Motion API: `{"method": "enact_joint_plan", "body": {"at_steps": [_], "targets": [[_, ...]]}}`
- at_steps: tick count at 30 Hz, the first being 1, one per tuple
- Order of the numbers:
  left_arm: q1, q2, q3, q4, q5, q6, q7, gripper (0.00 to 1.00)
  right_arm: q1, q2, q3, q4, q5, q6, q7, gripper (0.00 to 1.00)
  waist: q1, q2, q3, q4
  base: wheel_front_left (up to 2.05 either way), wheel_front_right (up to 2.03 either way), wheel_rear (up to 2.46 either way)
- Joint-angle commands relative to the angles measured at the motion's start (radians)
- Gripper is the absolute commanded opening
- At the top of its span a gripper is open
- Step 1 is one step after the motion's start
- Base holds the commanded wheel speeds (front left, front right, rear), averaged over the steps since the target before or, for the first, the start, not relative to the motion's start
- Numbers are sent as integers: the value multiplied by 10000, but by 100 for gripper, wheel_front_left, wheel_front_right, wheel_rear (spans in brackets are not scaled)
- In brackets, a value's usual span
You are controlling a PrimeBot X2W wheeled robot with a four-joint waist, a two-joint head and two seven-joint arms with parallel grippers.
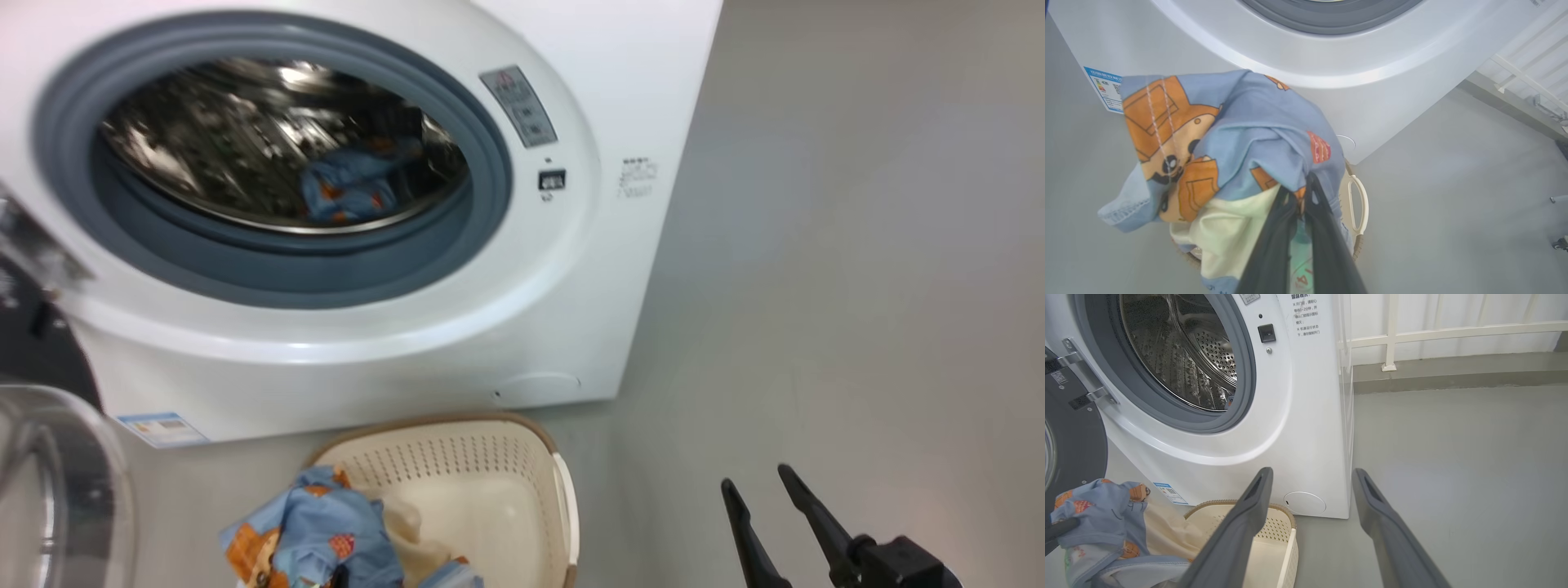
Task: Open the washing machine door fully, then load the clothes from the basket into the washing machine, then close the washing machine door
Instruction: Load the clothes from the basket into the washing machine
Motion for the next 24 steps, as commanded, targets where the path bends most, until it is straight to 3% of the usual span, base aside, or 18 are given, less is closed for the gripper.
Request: {"method": "enact_joint_plan", "body": {"at_steps": [1, 10, 24], "targets": [[294, 187, 402, -724, 295, 241, -104, 0, 132, -52, 163, -266, -145, 27, -48, 100, 0, 0, -861, 534, 0, 0, 0], [1294, 169, 706, -2200, 983, 762, -104, 0, 613, -148, 124, -238, -133, 27, -48, 100, 0, 0, -1583, 770, 0, 0, 0], [2155, 140, 1059, -3615, 1723, 811, -105, 0, 835, -290, 259, -234, -19, 27, -48, 100, 0, 0, -2112, 730, 0, 0, 0]]}}
